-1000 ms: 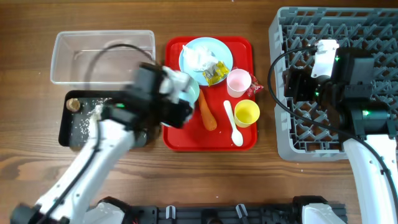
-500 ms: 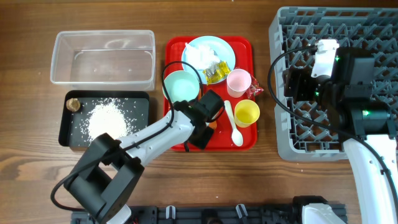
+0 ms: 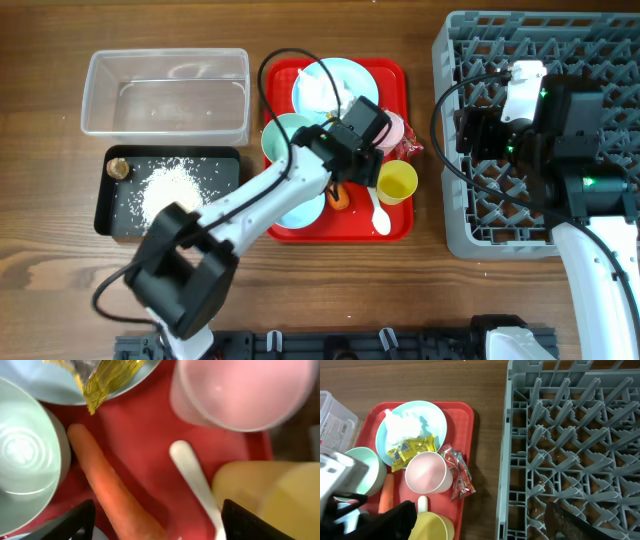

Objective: Sort waste into correct bins and load items into the dishwasher rack
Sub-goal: 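Grasp the carrot on the red tray with the left gripper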

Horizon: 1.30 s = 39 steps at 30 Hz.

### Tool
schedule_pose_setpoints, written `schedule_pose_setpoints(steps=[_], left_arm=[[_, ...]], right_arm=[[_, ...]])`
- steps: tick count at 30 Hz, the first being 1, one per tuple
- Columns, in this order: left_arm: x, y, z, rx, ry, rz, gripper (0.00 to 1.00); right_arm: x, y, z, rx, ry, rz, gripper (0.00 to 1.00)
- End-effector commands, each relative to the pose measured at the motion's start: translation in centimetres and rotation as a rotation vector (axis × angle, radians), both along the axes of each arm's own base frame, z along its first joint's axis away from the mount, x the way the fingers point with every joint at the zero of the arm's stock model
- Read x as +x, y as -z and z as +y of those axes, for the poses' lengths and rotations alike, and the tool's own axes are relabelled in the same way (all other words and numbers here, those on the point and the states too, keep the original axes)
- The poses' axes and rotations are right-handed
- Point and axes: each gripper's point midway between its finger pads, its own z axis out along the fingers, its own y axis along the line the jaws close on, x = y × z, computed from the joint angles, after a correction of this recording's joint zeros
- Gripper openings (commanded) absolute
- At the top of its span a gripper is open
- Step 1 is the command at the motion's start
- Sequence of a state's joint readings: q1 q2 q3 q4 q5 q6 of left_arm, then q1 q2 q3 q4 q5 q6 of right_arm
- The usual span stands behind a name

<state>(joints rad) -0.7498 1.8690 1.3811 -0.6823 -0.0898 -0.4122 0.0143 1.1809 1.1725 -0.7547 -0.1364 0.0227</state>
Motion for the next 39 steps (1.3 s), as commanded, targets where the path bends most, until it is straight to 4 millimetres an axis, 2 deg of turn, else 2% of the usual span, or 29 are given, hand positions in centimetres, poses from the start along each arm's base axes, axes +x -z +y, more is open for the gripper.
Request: schedule_pose_setpoints(steps=[1, 6, 9, 14, 22, 25, 27, 30, 33, 34, 39], left_arm=[[0.9, 1.1, 1.1, 0.006, -0.160, 0.018, 0.75], [0.5, 3.7, 2.6, 0.044, -0.287, 0.087, 0.75], [0.2, 5.4, 2.8, 0.073, -0.293, 0.120, 0.77], [0.3, 5.4, 2.8, 0.070, -0.292, 0.117, 0.77], [0.3, 5.4, 2.0, 0.040, -0.280, 0.125, 0.72], [-0.1, 5.5, 1.7, 0.032, -0.271, 0.138, 0.59], [-1.1, 5.8, 0.7, 0.038, -0.230, 0.149, 0.58], [-1.7, 6.3, 0.2, 0.058, -0.210, 0.148, 0.59], [-1.6, 6.9, 0.5, 0.062, -0.219, 0.164, 0.51], [-1.6, 7.0, 0.5, 0.062, -0.220, 0.168, 0.44], [-1.6, 7.0, 0.4, 0.059, -0.219, 0.166, 0.34]], right_arm=[[0.5, 0.0, -0.1, 0.003, 0.012, 0.000, 0.84], [1.4, 2.6, -0.1, 0.002, 0.012, 0.081, 0.84], [1.5, 2.9, -0.1, 0.002, 0.013, 0.090, 0.84], [1.5, 2.9, 0.0, 0.005, 0.010, 0.089, 0.84], [1.5, 2.9, 0.0, 0.004, 0.010, 0.089, 0.84], [1.5, 2.9, 0.0, 0.004, 0.010, 0.089, 0.84], [1.5, 2.9, -0.1, 0.004, 0.010, 0.090, 0.84], [1.5, 2.9, 0.0, 0.004, 0.010, 0.090, 0.84], [1.5, 2.9, 0.0, 0.004, 0.009, 0.090, 0.84], [1.5, 2.9, 0.0, 0.004, 0.010, 0.090, 0.84], [1.5, 3.0, 0.0, 0.004, 0.009, 0.092, 0.84]])
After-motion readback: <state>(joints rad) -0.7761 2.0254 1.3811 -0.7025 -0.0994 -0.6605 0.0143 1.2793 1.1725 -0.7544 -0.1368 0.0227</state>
